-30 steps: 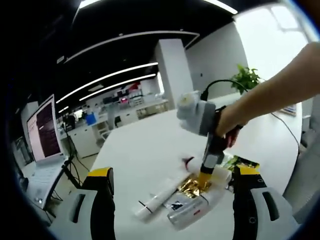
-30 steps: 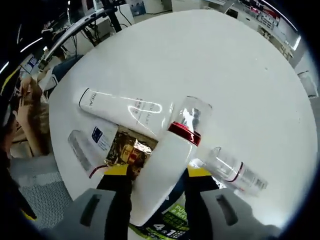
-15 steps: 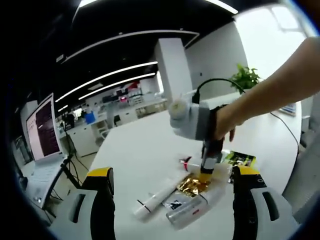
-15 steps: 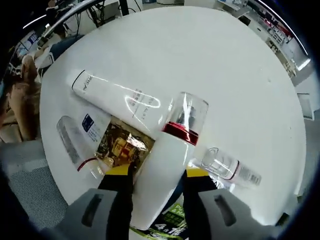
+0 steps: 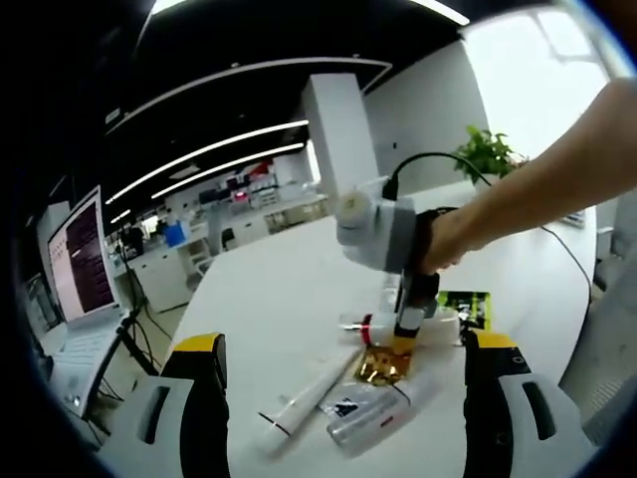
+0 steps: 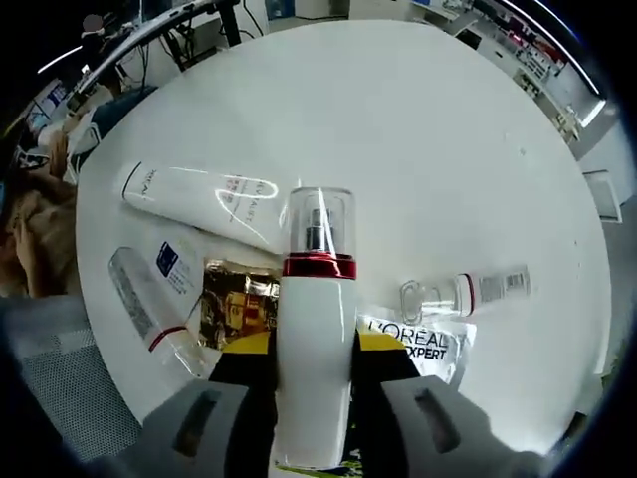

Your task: Arrange the skincare products in the storage area until every visible bottle or jar stands upright without overlapping.

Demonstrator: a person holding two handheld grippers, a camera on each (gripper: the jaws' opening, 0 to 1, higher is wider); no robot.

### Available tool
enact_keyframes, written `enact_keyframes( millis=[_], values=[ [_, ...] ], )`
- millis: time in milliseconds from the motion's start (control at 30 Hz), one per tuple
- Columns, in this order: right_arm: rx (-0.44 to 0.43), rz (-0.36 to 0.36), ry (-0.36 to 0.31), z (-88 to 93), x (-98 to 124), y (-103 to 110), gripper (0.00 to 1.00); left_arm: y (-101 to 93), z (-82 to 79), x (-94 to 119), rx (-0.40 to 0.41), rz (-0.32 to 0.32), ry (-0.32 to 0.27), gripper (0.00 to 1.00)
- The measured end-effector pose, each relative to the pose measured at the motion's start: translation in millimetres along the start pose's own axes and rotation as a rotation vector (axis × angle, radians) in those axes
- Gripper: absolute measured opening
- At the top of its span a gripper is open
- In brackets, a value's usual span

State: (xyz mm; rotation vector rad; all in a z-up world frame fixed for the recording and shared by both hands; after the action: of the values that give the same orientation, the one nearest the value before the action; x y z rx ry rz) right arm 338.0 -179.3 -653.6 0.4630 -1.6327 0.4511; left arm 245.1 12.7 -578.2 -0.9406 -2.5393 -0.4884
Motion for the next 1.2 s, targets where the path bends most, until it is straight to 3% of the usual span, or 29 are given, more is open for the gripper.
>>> enact_keyframes(
  millis=[167, 500, 767, 833, 967, 1067, 1200],
  values=[
    [-0.035, -0.057, -0.069, 6.6, 0.7, -5.5, 0.26, 0.4, 0.2, 0.1, 0.003, 0.003, 0.001, 0.97],
    [-0.02, -0.109, -0.136, 21.1, 2.7, -8.3, 0.26, -0.8, 0.7, 0.3, 0.003, 0.017, 0.006, 0.97],
    [-0.15, -0.163, -0.235, 35.3, 11.2, -10.9, 0.25, -2.3, 2.4, -0.4, 0.042, 0.059, 0.015, 0.97],
    [-0.182, -0.211, -0.262, 39.8, 13.6, -12.0, 0.25, -3.7, 3.0, -0.7, 0.042, 0.071, 0.02, 0.97],
    [-0.291, -0.285, -0.363, 52.5, 18.1, -15.1, 0.26, -6.5, 5.1, -1.0, 0.067, 0.112, 0.041, 0.97],
    [-0.32, -0.318, -0.418, 61.5, 18.8, -16.3, 0.26, -7.1, 5.6, -1.4, 0.098, 0.148, 0.052, 0.97],
    [-0.398, -0.382, -0.503, 74.1, 22.0, -18.9, 0.26, -10.0, 5.3, -3.7, 0.077, 0.203, 0.081, 0.97]
  ],
)
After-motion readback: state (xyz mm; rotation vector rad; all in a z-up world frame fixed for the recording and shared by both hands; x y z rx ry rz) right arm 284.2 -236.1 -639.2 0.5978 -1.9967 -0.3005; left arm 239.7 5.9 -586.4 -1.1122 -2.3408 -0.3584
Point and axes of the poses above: the point that each gripper's makers call its tool centre point, and the gripper's own axes: x roughly backward along the fingers, y roughly to its left, z roughly out of its underside, the point moved 10 cm from there along x, roughly backward along the fingers, and after that the axes turned 11 degrees about y, right-handed, at the moved point
